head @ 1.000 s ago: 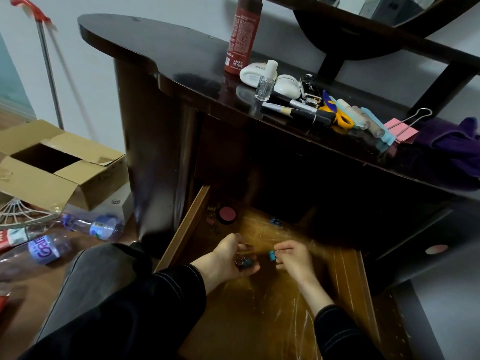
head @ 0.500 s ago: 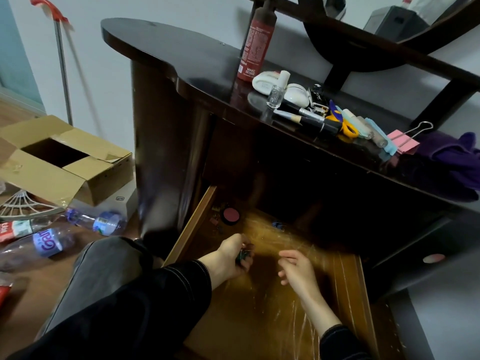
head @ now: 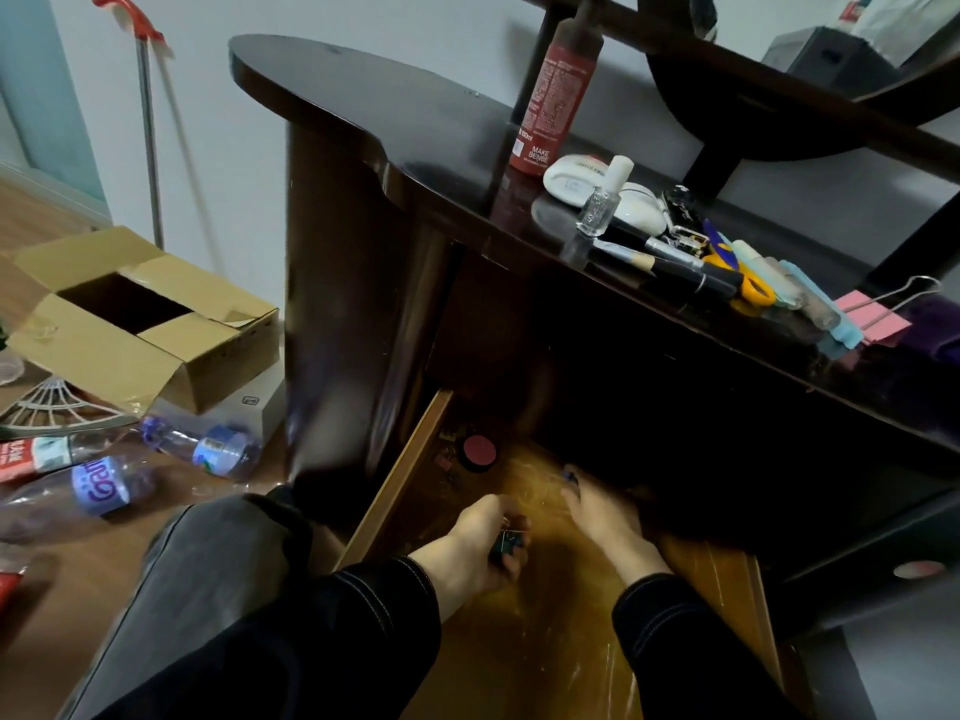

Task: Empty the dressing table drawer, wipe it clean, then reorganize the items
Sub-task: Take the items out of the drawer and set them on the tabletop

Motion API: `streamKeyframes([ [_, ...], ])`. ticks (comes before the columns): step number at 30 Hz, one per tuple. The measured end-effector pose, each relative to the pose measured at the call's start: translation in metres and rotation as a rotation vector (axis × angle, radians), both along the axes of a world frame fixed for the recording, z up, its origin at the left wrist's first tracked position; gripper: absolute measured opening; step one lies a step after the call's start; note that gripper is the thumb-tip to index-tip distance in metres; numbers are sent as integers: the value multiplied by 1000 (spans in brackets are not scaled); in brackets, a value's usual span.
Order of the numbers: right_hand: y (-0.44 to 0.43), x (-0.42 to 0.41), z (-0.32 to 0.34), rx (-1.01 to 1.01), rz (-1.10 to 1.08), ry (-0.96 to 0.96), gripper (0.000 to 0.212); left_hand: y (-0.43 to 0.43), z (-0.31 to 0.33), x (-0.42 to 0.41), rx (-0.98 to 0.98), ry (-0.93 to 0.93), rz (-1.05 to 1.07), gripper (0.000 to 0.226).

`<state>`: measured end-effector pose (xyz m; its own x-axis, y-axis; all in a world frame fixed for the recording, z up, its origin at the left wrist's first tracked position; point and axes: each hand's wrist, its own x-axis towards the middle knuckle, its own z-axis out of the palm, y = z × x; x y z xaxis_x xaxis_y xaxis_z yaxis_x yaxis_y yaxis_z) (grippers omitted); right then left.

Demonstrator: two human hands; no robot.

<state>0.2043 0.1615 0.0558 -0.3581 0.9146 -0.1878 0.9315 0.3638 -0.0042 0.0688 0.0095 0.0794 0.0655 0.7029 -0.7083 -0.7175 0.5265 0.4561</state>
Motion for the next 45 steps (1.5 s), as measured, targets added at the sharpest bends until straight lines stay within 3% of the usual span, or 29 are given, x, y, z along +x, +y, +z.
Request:
streamKeyframes([
  [4, -10, 11, -15, 149, 116, 120, 12, 4, 0, -1, 2, -20, 11, 23],
  [7, -22, 24, -21, 137, 142, 229, 5, 4, 2, 1, -5, -22, 14, 22],
  [14, -80, 55, -1, -267, -77, 702, 8, 3, 8, -2, 1, 51, 40, 21],
  [19, -133, 58, 52, -320, -110, 943, 6, -8, 14, 0, 105, 322, 23, 24],
  [23, -159, 49, 122, -240, -8, 1073, 11, -29, 40, 1, 285, 602, -18, 24],
  [28, -178, 32, 219, -129, 181, 1250, 16, -58, 110, -23, 576, 854, -95, 41],
  [32, -166, 2, 280, -60, 293, 1378, 14, -68, 194, -49, 849, 1114, 15, 45],
  [36, -141, -45, 313, 28, 329, 1322, 11, -51, 256, -85, 999, 1485, 254, 42],
  [39, -121, -87, 321, 254, 354, 1140, 5, -13, 284, -120, 878, 1672, 387, 41],
  [42, -108, -119, 317, 474, 441, 905, 5, 22, 287, -151, 664, 1845, 294, 43],
  [45, -97, -138, 305, 667, 536, 612, 12, 40, 277, -169, 630, 1987, 171, 39],
])
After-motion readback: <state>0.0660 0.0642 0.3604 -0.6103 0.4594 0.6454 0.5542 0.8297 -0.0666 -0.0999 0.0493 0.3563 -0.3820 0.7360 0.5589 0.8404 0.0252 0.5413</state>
